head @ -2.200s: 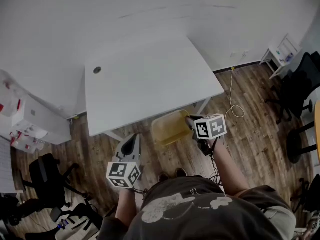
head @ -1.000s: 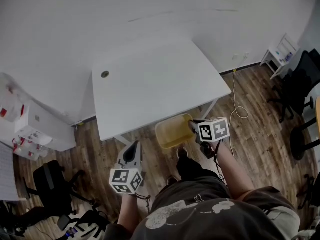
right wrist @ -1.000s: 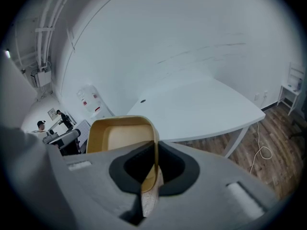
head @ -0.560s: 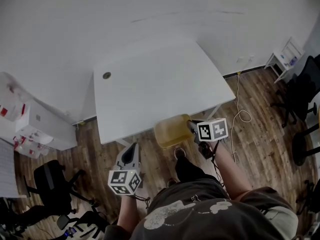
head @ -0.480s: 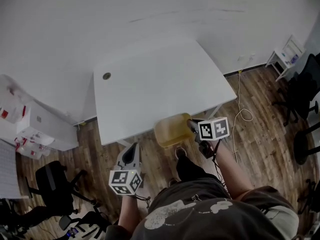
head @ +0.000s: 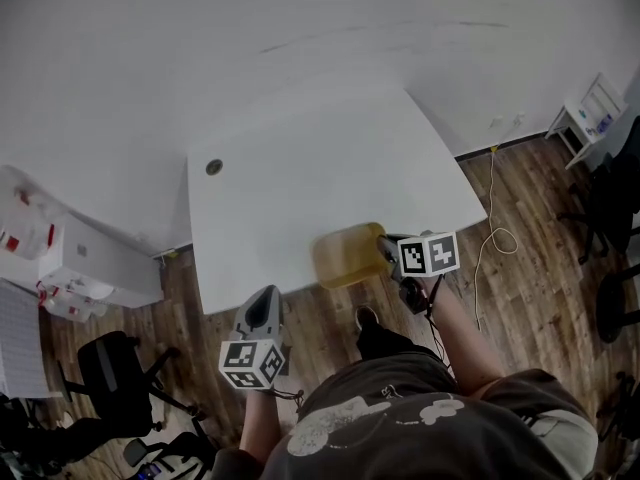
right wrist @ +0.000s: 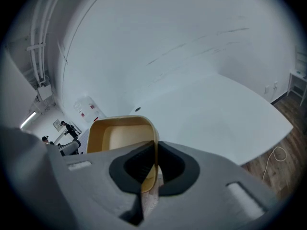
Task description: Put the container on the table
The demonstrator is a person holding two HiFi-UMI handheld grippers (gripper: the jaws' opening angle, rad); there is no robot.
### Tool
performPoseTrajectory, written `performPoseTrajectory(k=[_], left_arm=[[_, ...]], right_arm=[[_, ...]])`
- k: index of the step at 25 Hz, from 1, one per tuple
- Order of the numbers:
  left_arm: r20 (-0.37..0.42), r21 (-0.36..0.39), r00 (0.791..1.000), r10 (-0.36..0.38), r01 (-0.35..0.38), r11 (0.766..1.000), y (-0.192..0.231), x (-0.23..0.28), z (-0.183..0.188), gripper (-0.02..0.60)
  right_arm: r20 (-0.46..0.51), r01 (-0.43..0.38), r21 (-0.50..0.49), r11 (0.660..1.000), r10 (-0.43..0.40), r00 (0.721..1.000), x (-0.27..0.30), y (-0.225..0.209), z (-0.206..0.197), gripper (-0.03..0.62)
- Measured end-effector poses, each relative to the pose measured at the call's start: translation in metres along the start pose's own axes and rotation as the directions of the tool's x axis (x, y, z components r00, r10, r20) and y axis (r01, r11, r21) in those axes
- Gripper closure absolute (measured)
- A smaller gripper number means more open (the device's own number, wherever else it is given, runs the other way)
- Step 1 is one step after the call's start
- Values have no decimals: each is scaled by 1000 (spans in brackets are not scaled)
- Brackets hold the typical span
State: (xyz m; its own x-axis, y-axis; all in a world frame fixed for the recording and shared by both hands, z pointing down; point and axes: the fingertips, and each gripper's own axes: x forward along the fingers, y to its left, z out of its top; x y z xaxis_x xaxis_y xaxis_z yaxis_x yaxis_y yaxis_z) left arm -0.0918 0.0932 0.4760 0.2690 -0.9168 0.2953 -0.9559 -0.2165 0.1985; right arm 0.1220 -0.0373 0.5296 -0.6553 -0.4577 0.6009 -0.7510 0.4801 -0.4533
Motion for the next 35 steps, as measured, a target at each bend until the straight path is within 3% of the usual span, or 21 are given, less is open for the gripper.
performPoseTrajectory(k=[10,19,27,35], left_arm=[[-36,-1,999,40,-40,999,8,82,25,571],[-45,-7,991,129,-129,992,28,121,41,571],[-36,-17,978,206,-207,978,43,142,52,571],[-33,-51,969,244,-246,968,60,135,49,571]], right_arm=[[-31,-35,19,999,36,999,52,-49,66,583],[-51,-81,21,996,82,995,95,-75,106,583],[-94,-135,7,991,135,986,131,-84,131,583],[-122,-144,-18,989,141,983,158,-67,130,583]])
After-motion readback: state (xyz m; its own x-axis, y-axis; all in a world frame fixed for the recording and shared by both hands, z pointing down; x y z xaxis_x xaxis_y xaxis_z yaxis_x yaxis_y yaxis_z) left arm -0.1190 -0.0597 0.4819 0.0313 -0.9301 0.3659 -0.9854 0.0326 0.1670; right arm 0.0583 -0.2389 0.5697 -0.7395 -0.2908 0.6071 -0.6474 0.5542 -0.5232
